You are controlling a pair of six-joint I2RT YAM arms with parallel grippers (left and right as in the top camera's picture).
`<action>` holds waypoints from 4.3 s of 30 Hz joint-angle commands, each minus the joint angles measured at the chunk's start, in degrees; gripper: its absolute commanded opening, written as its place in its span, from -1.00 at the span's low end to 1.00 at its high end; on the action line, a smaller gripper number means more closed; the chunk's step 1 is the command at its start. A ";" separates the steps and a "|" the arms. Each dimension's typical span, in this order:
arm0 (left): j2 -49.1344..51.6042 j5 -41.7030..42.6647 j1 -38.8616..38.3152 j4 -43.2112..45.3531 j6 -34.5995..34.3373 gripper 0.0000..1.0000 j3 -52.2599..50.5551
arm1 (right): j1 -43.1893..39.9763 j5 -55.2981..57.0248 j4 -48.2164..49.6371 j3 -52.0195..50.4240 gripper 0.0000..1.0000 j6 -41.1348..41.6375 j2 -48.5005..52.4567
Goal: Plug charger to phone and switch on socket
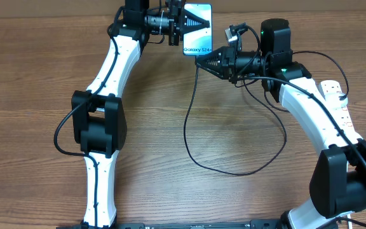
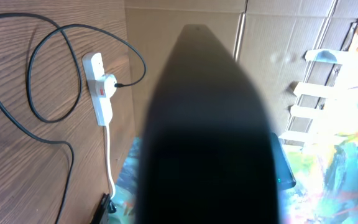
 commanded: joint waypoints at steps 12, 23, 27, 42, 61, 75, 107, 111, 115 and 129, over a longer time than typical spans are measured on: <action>-2.34 8.81 -3.04 -1.75 2.58 -0.92 1.33 | -1.51 3.72 3.39 0.39 -0.12 -1.77 0.22; -2.34 8.83 -2.99 -1.75 9.62 -0.92 1.33 | -4.31 -2.73 2.47 0.39 1.00 -7.17 0.22; -2.34 8.83 -3.02 -1.75 10.75 -0.92 1.33 | -6.14 -11.06 2.40 0.39 1.00 -10.88 0.22; -2.32 8.79 -2.34 -5.01 7.74 -0.92 1.33 | -11.43 -8.55 -40.98 0.39 0.92 -46.60 0.22; -4.35 8.79 -1.73 -46.18 42.91 -0.92 1.36 | -11.47 -10.60 -58.71 0.39 -0.78 -63.43 -0.13; -5.14 7.13 -1.86 -53.66 51.47 -0.92 1.36 | -11.41 -9.55 -62.36 0.39 0.19 -63.65 -0.20; -14.40 -4.74 -2.84 -53.75 48.70 -0.92 2.64 | -11.93 13.00 -63.76 0.39 0.20 -58.12 -17.25; -18.21 -11.52 -3.23 -58.40 52.30 -0.92 2.64 | -11.93 16.11 -63.71 0.39 0.20 -56.87 -20.52; -19.06 -12.00 -3.23 -58.51 52.30 -0.92 2.64 | -11.72 16.09 -62.18 -0.50 0.20 -54.58 -23.39; -18.71 -19.37 -5.46 -53.83 50.60 -0.92 2.47 | -4.66 7.80 -46.99 -14.21 0.38 -48.94 -25.40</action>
